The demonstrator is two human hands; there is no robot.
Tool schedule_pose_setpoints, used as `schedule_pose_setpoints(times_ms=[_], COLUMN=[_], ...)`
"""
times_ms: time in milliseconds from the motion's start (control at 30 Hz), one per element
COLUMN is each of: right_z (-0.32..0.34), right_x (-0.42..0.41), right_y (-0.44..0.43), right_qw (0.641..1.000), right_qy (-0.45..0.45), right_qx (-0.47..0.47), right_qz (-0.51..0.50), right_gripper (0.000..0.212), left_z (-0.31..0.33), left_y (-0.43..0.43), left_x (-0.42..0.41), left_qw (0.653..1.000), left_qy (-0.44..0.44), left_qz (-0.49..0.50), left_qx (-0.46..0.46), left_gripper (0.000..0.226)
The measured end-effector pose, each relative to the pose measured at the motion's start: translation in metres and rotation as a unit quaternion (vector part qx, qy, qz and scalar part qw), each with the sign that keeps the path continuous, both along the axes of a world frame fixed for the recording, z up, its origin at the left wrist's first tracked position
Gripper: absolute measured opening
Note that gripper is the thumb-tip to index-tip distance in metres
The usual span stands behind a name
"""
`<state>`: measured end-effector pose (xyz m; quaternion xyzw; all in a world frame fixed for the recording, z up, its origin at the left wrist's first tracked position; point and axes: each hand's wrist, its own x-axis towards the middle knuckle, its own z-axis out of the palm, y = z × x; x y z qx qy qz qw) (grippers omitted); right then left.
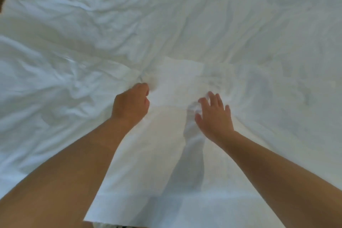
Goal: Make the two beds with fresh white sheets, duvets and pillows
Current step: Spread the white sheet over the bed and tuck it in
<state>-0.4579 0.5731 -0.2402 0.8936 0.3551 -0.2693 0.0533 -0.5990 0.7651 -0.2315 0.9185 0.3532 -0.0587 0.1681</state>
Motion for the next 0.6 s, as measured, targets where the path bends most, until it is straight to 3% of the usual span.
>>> schedule_pose_setpoints(times_ms=[67, 133, 200, 267, 367, 467, 533, 600], right_z=[0.017, 0.028, 0.027, 0.018, 0.004, 0.003, 0.009, 0.02], right_x=[-0.009, -0.018, -0.029, -0.039, -0.046, -0.053, -0.058, -0.053], right_y=[0.048, 0.11, 0.167, 0.207, 0.235, 0.234, 0.236, 0.257], right_qw=[0.994, 0.986, 0.988, 0.993, 0.992, 0.985, 0.993, 0.993], right_qy=[-0.026, -0.024, -0.018, -0.022, -0.033, -0.035, -0.068, -0.119], right_qx=[0.102, 0.16, 0.142, 0.071, -0.053, -0.14, -0.083, 0.024], right_qz=[0.016, 0.031, 0.06, 0.089, 0.111, 0.096, 0.047, -0.011], right_gripper=[0.047, 0.048, 0.053, 0.064, 0.07, 0.031, 0.017, 0.02], left_z=[0.007, 0.001, -0.007, -0.02, -0.033, -0.033, -0.026, -0.008], left_y=[0.051, 0.112, 0.164, 0.199, 0.23, 0.24, 0.251, 0.277], left_x=[-0.015, -0.032, -0.048, -0.061, -0.068, -0.068, -0.072, -0.071], left_qw=[0.997, 0.991, 0.97, 0.943, 0.932, 0.92, 0.928, 0.95], left_qy=[-0.004, 0.087, 0.226, 0.299, 0.302, 0.292, 0.247, 0.183], left_qz=[-0.012, -0.019, -0.056, -0.119, -0.163, -0.21, -0.19, -0.1], left_qx=[0.078, 0.102, 0.076, 0.086, 0.121, 0.157, 0.202, 0.233], left_gripper=[0.026, 0.053, 0.078, 0.089, 0.077, 0.033, 0.02, 0.024])
